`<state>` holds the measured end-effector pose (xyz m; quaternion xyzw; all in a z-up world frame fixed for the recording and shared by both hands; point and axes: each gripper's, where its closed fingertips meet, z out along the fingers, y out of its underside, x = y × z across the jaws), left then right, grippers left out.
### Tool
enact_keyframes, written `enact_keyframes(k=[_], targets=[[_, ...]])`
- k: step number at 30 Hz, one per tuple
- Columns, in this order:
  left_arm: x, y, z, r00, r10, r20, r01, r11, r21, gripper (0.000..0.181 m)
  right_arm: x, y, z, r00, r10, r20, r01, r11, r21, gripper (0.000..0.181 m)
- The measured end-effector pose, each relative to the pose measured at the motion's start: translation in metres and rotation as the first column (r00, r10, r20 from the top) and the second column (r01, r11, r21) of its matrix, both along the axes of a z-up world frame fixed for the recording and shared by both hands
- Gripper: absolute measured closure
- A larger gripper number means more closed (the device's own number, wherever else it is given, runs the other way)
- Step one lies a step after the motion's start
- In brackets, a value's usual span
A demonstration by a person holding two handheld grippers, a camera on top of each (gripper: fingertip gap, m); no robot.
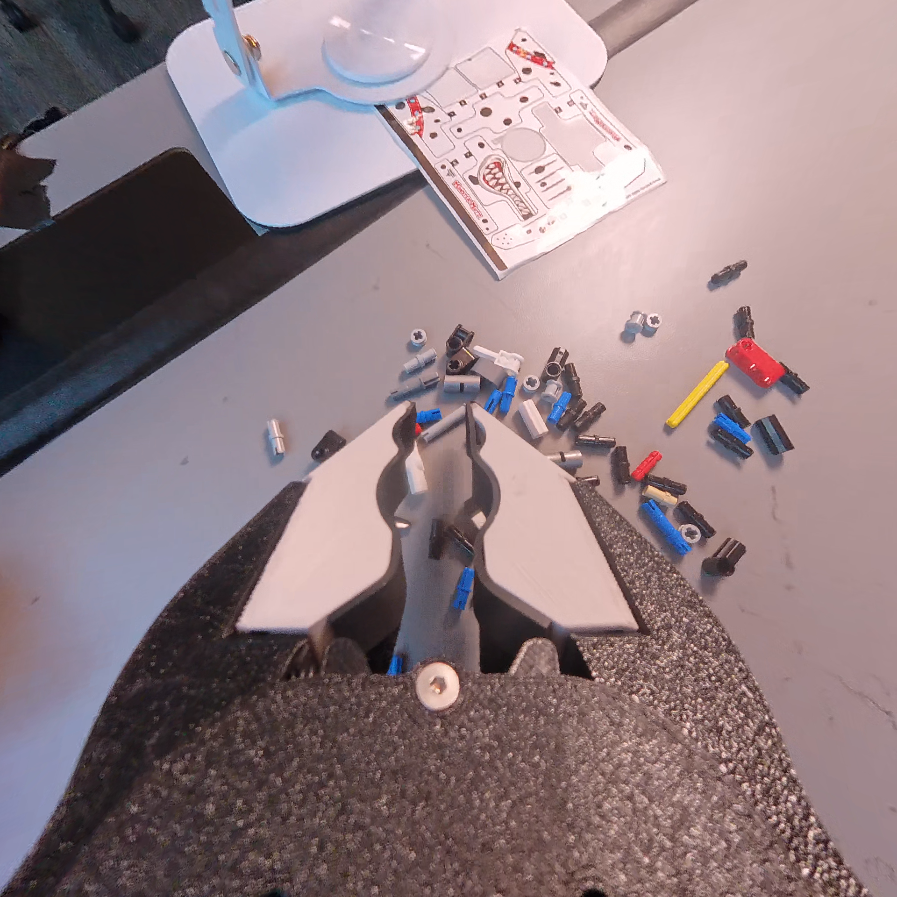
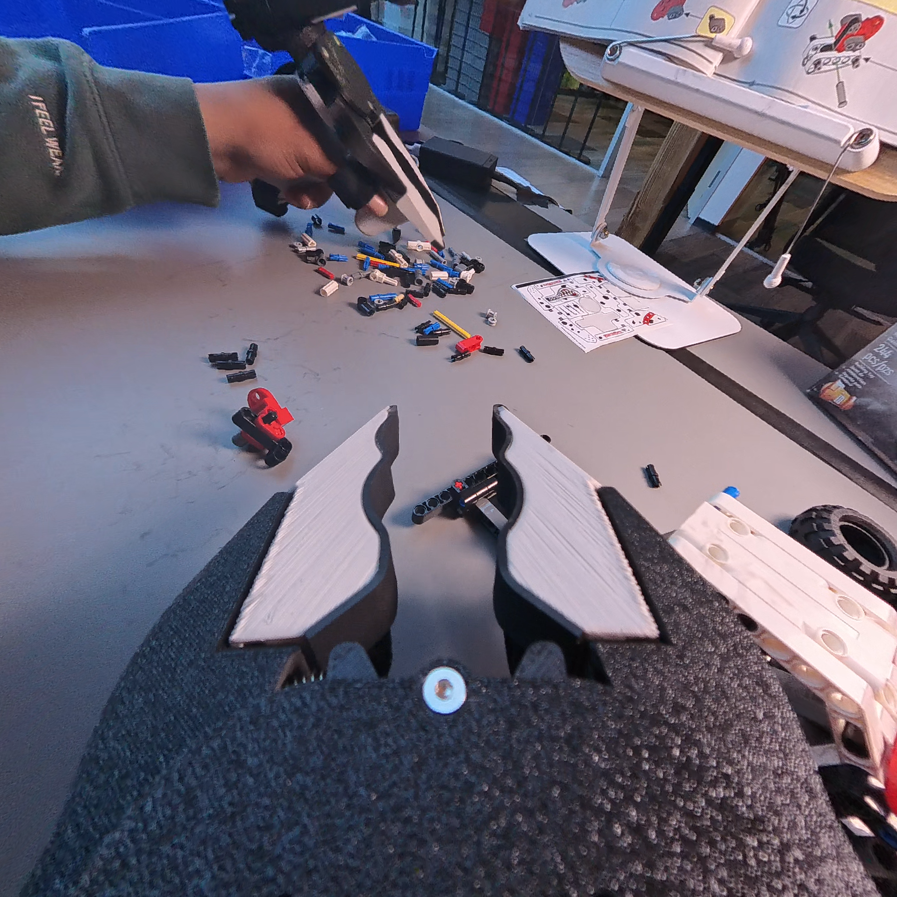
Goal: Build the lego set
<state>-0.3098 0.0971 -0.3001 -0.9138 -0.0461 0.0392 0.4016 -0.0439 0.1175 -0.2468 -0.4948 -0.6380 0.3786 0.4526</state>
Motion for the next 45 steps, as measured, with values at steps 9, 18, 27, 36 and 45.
enact_keyframes(k=[9,18,27,36,45], targets=[[-0.015,0.014,-0.008,0.999,-0.039,-0.021,0.038,0.998,-0.044,0.163,0.0,0.001,0.0,1.0,0.0,0.002,0.0,1.0,-0.019,0.143],[-0.013,0.017,-0.017,0.993,-0.103,0.053,0.107,0.991,-0.083,0.173,0.0,0.002,0.0,1.0,0.001,0.004,0.0,0.999,-0.034,0.143],[-0.012,0.017,-0.016,0.994,-0.104,0.044,0.108,0.99,-0.087,0.176,0.0,0.001,0.0,1.0,0.003,0.001,-0.003,1.0,-0.027,0.143],[-0.011,0.015,-0.007,0.995,-0.1,0.02,0.101,0.993,-0.064,0.177,0.0,0.001,0.002,1.0,0.005,-0.011,-0.005,1.0,-0.021,0.143],[0.012,0.001,0.004,0.981,-0.168,0.092,0.174,0.982,-0.069,0.176,0.0,-0.001,0.002,1.0,0.013,-0.014,-0.013,1.0,-0.016,0.142]])
